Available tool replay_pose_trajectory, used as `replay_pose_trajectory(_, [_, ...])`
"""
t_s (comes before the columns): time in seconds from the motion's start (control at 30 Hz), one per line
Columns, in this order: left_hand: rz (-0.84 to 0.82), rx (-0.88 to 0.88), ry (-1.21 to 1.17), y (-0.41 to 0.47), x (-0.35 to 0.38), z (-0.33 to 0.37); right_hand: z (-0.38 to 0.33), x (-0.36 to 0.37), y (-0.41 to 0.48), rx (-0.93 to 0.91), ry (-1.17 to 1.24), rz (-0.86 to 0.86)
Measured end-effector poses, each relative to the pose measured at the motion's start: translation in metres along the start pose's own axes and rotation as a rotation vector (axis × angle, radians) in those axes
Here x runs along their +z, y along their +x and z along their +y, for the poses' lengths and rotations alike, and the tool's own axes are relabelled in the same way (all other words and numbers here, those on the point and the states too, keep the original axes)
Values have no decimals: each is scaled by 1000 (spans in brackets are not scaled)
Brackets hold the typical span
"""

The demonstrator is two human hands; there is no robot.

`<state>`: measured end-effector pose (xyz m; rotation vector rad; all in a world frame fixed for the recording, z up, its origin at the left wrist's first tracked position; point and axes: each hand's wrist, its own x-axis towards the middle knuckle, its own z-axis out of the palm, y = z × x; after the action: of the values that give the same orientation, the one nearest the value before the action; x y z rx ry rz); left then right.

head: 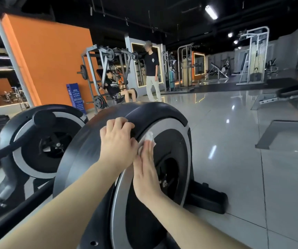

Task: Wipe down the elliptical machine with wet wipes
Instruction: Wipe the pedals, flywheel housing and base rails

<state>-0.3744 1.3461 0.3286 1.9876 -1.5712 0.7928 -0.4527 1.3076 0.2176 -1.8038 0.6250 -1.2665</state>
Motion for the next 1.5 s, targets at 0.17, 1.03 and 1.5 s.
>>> replay_pose_trajectory(0.17, [19,260,233,12,13,15,16,-14,20,13,-6,-30])
replay_pose_trajectory(1.03, [-167,427,722,66,53,60,134,-79,136,285,230,351])
replay_pose_trajectory(1.5, [-193,408,762,77,79,71,150,-87,158,209,274,349])
